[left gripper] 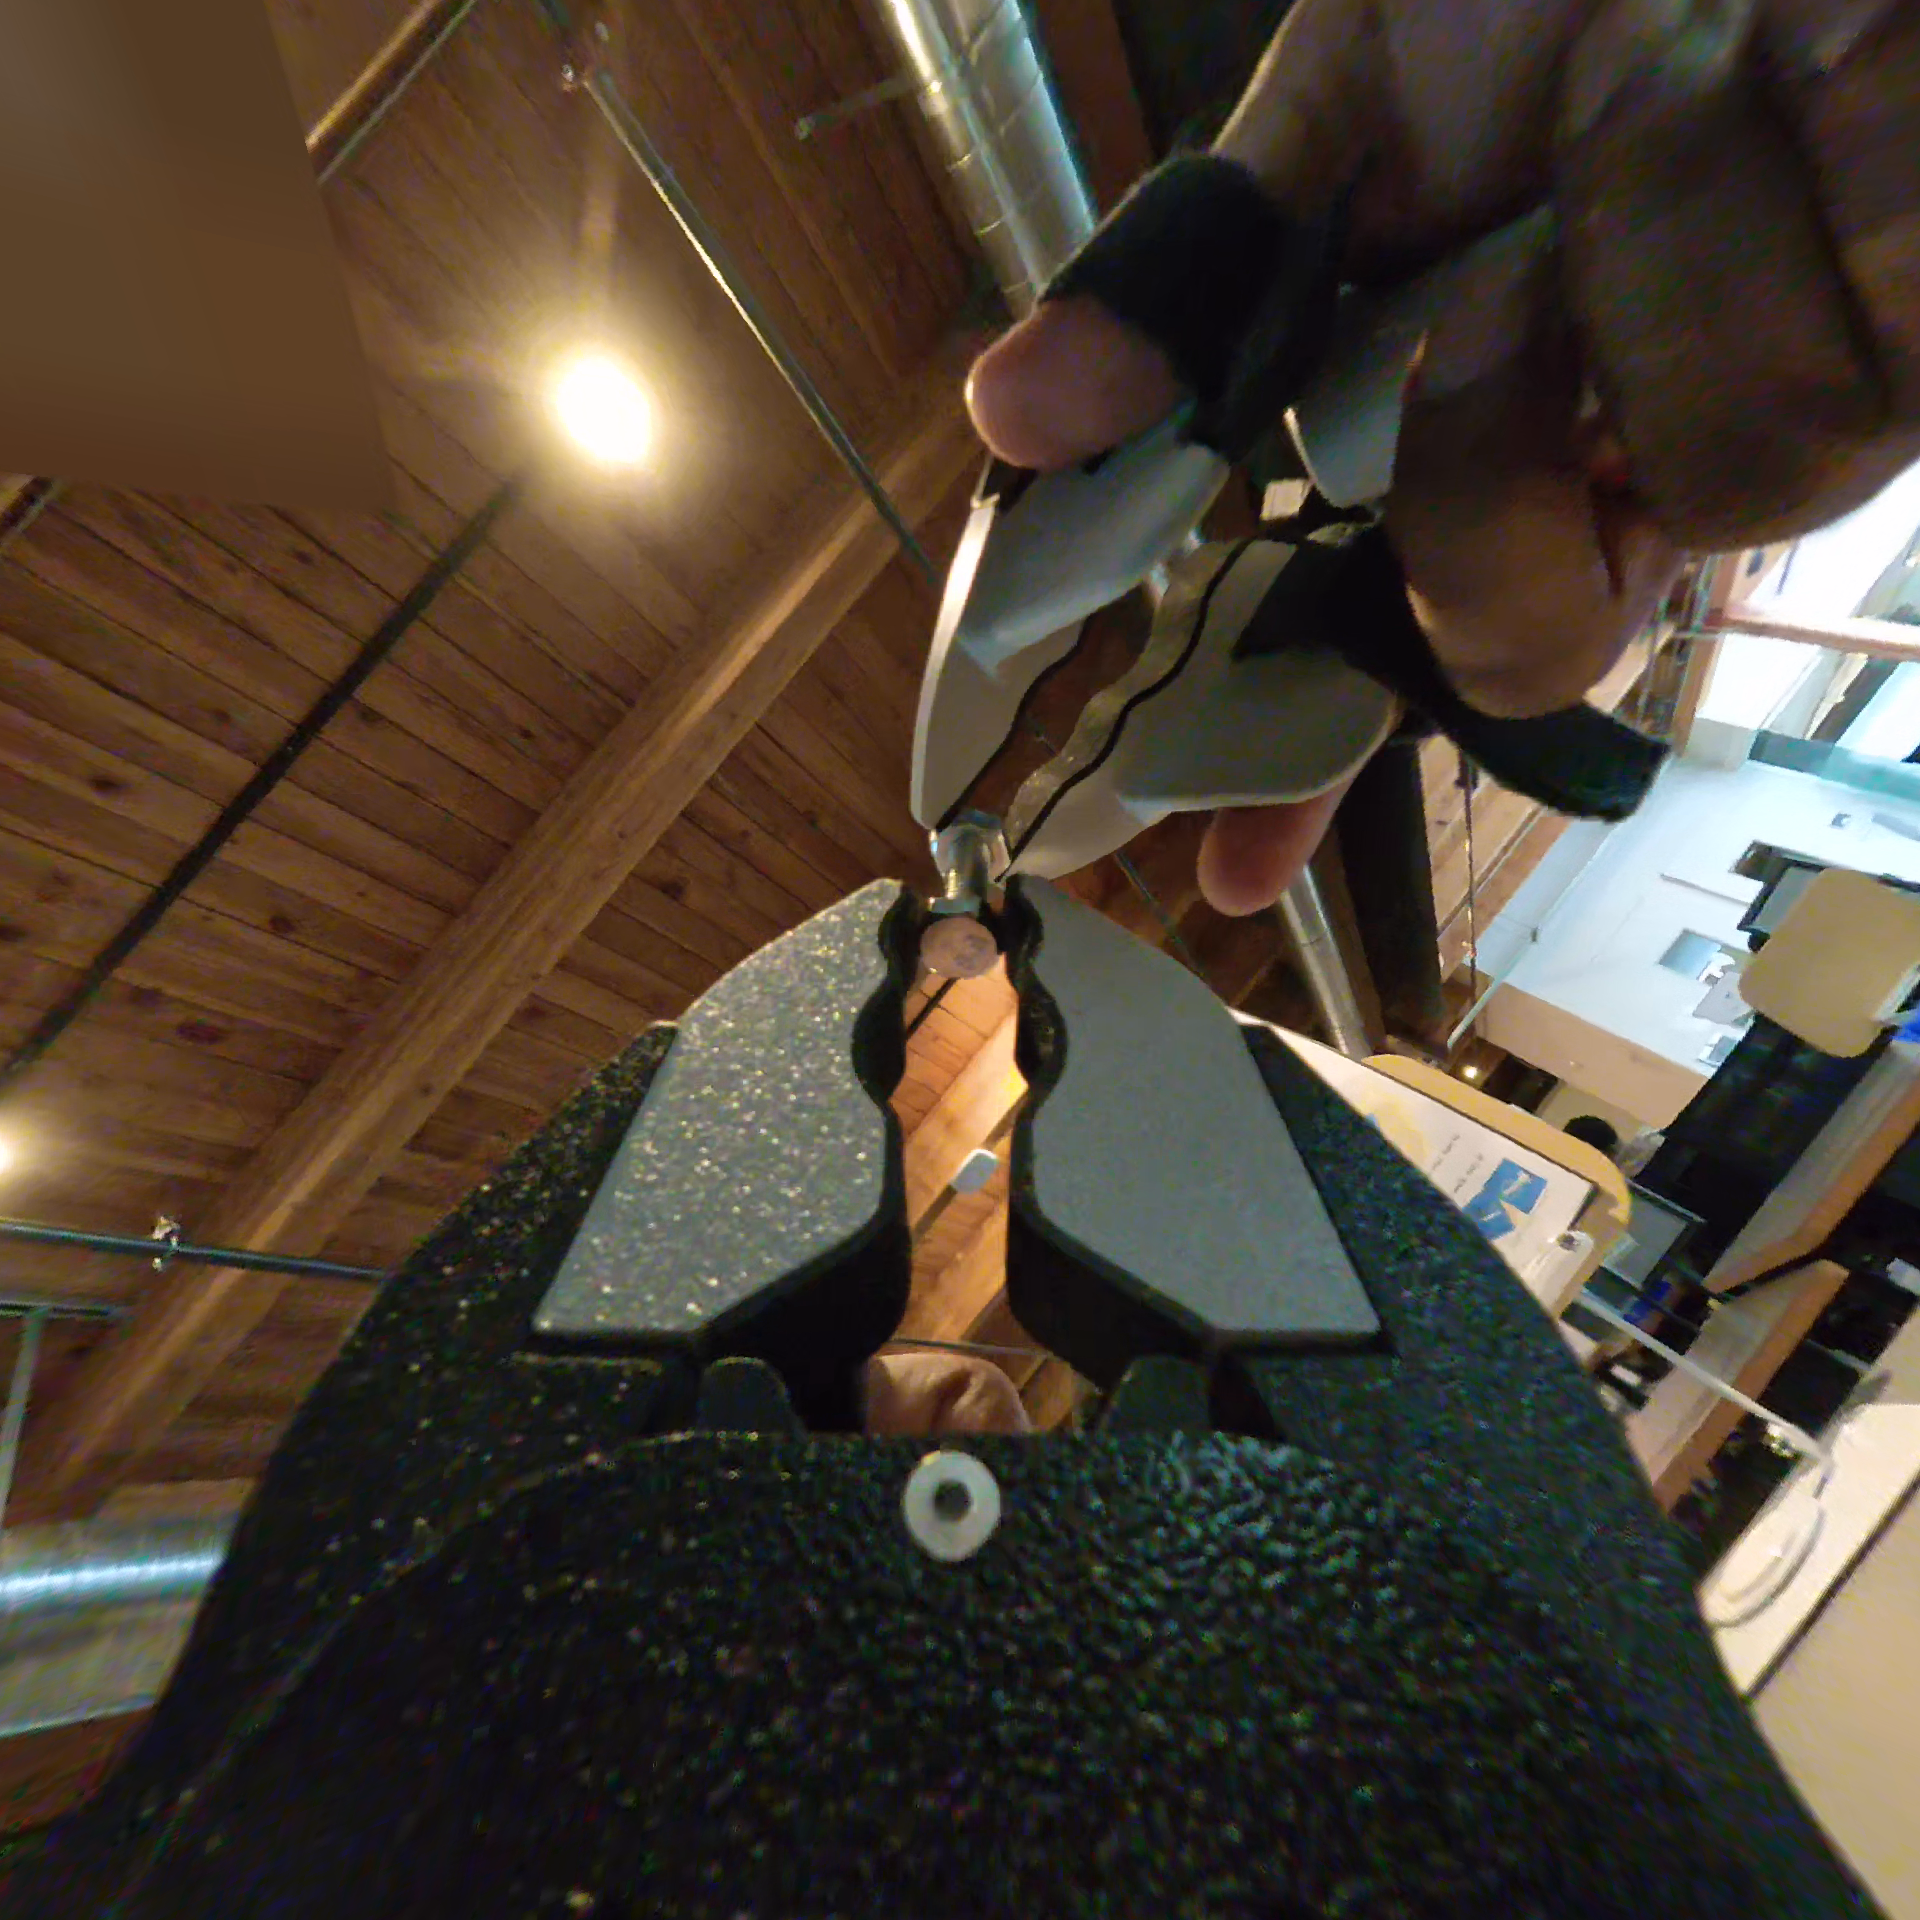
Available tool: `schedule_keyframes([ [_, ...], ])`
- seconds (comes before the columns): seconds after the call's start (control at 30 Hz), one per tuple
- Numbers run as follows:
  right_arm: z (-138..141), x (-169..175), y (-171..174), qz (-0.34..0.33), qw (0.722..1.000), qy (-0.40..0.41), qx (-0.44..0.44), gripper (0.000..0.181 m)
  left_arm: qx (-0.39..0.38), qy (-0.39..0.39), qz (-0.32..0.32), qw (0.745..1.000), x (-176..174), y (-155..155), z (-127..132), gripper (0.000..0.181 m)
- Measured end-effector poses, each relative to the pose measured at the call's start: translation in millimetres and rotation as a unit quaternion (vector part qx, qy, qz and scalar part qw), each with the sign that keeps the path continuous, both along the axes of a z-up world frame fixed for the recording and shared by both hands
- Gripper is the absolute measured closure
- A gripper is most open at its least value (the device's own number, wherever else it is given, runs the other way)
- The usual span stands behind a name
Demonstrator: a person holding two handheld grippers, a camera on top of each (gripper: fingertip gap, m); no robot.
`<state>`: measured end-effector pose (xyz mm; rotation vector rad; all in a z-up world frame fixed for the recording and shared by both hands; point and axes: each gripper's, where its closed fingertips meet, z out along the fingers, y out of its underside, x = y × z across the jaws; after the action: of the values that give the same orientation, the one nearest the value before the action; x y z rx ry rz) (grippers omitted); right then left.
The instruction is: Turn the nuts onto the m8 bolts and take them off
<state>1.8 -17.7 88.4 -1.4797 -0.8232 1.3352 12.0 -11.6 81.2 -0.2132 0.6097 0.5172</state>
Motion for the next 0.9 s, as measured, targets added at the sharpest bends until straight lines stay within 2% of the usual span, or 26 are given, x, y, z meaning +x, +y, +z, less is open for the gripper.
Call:
schedule_keyframes([
  [0.57,10.6,-9.0,-8.3,-0.011,0.999,0.012,0.031,0.159,-0.002,-0.026,-0.011,1.0,-6.9,-4.9,6.8,0.166],
  [0.77,17.9,-3.9,-8.6,-0.021,0.998,0.026,0.056,0.156,-0.055,-0.045,-0.087,0.994,-9.3,-10.0,9.5,0.166],
  [0.9,21.1,5.1,-5.9,-0.037,0.994,0.017,0.104,0.156,-0.118,-0.045,-0.193,0.973,-11.1,-13.6,11.1,0.166],
])
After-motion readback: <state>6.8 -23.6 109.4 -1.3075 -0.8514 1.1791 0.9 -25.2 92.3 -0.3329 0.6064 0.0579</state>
